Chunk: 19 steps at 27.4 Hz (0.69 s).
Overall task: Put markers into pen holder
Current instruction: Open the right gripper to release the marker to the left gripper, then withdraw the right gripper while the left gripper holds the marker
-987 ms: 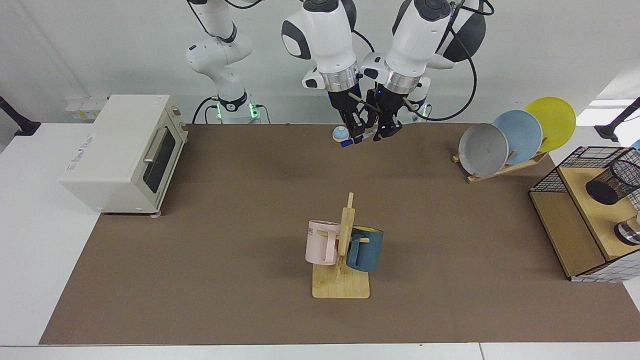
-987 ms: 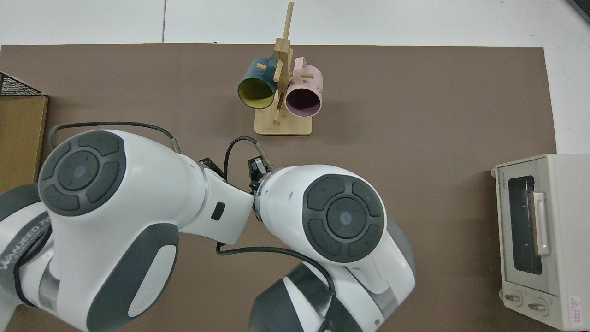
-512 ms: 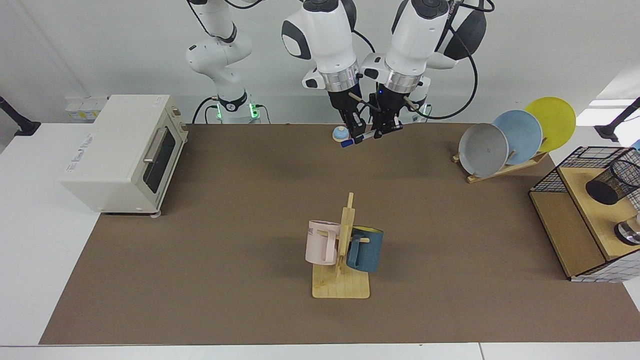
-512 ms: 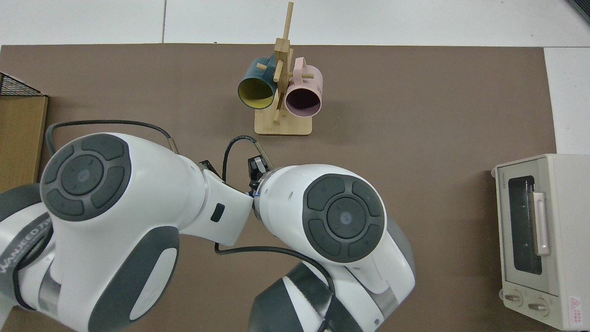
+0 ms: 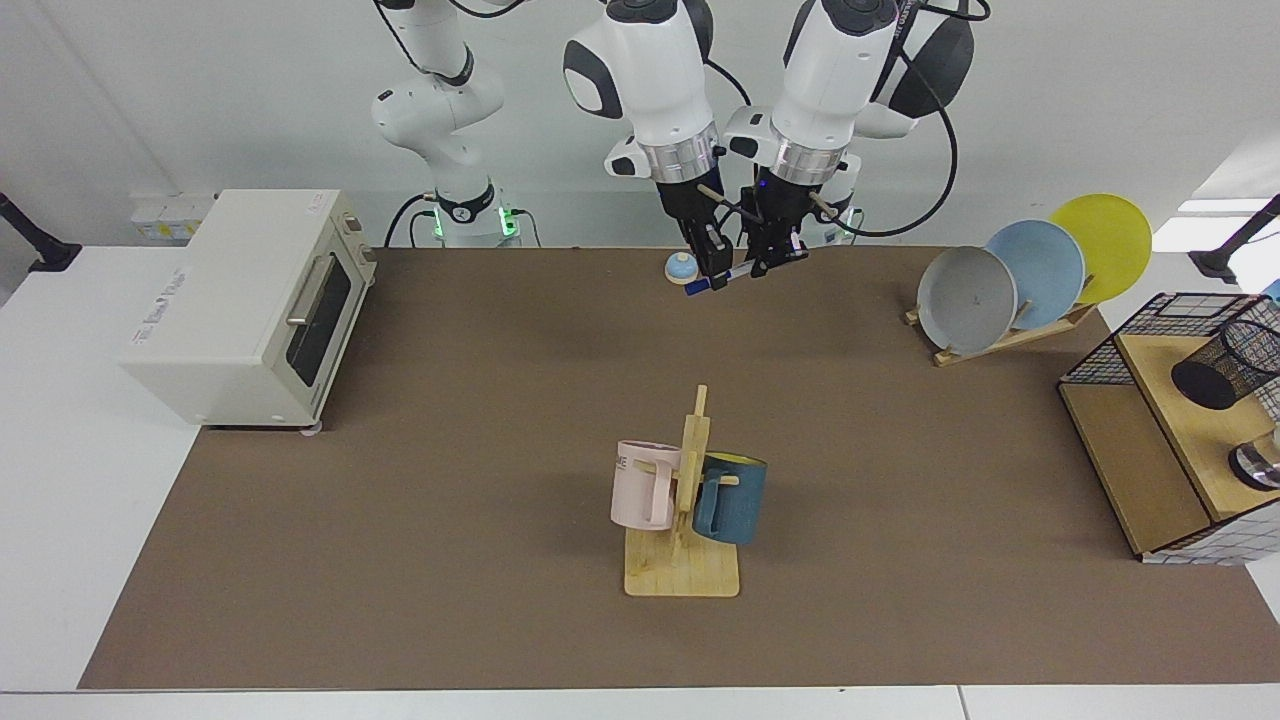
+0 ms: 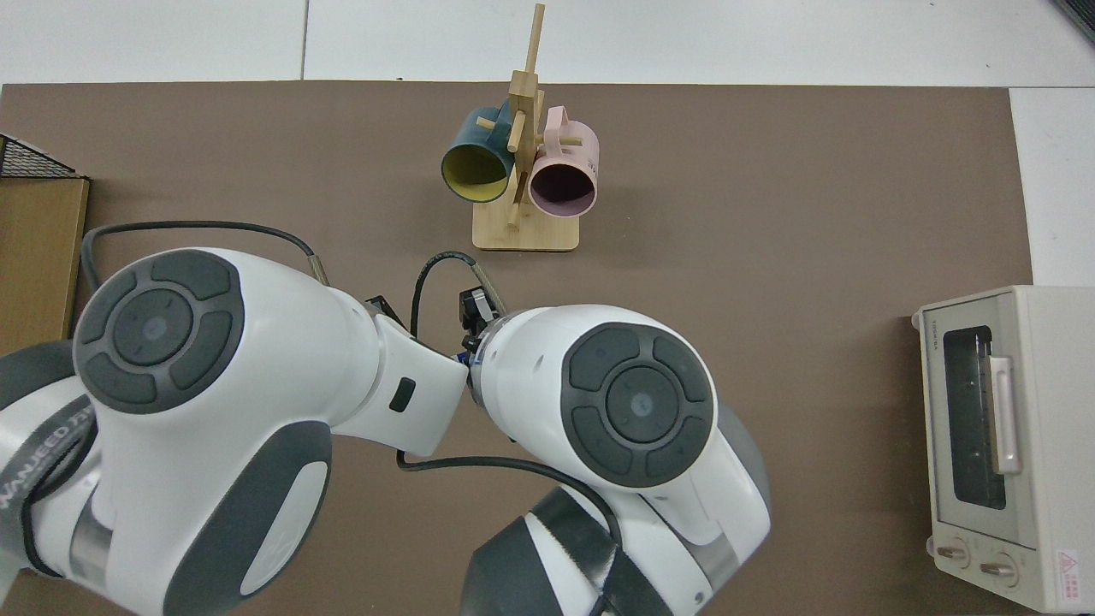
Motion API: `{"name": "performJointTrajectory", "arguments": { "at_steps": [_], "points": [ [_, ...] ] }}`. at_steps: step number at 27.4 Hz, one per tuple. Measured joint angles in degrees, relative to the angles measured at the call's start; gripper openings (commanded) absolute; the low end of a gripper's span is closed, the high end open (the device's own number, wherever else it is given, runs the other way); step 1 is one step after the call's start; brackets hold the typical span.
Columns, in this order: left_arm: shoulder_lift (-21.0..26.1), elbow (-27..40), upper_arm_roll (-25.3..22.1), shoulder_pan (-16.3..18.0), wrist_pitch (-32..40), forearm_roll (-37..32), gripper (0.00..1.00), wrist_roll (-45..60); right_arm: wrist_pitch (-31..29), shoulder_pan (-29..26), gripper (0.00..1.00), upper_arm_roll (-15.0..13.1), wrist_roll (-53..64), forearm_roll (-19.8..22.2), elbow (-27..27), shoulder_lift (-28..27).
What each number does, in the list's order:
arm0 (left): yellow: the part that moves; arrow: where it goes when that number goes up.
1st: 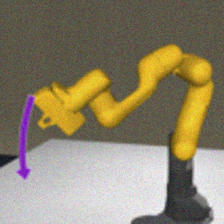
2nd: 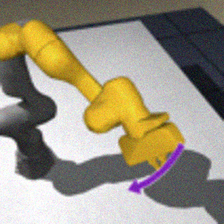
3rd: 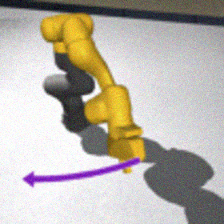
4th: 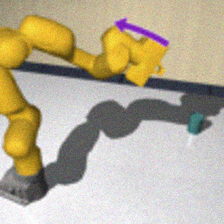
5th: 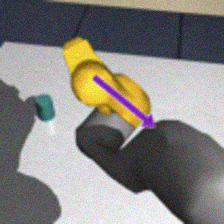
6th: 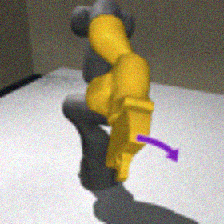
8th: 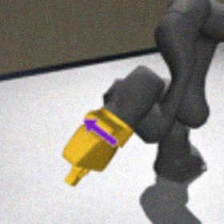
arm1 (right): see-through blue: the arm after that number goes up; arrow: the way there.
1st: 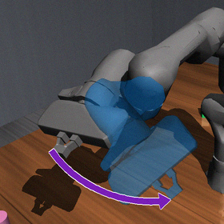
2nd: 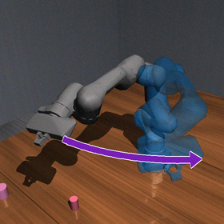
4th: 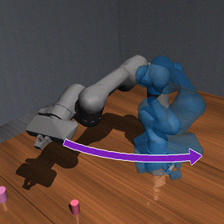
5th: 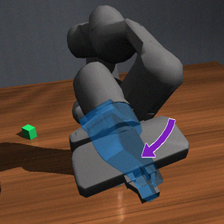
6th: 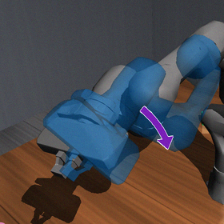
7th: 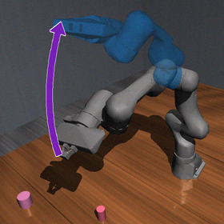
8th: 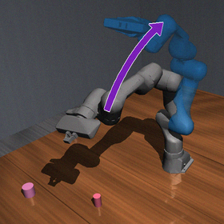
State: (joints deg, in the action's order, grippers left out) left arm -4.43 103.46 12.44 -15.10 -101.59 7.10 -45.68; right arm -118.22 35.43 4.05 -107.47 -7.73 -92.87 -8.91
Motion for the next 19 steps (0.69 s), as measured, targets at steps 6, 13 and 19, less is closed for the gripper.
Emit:
{"name": "performJointTrajectory", "arguments": {
  "at_steps": [6,13,19],
  "points": [
    [-0.1,0.0,-0.2,0.0,0.0,-0.2,0.00,0.1,0.4,-0.2,1.00,-0.2,2.7,0.0,0.0,0.1],
    [-0.2,-0.1,-0.6,0.0,0.0,-0.3,0.00,0.1,4.2,-2.4,1.00,-0.6,11.2,0.0,0.0,1.2],
    [-0.6,-0.3,-1.1,0.2,0.0,-0.4,0.00,0.1,9.2,-5.7,1.00,-0.8,23.7,0.0,0.1,3.1]
  ]
}}
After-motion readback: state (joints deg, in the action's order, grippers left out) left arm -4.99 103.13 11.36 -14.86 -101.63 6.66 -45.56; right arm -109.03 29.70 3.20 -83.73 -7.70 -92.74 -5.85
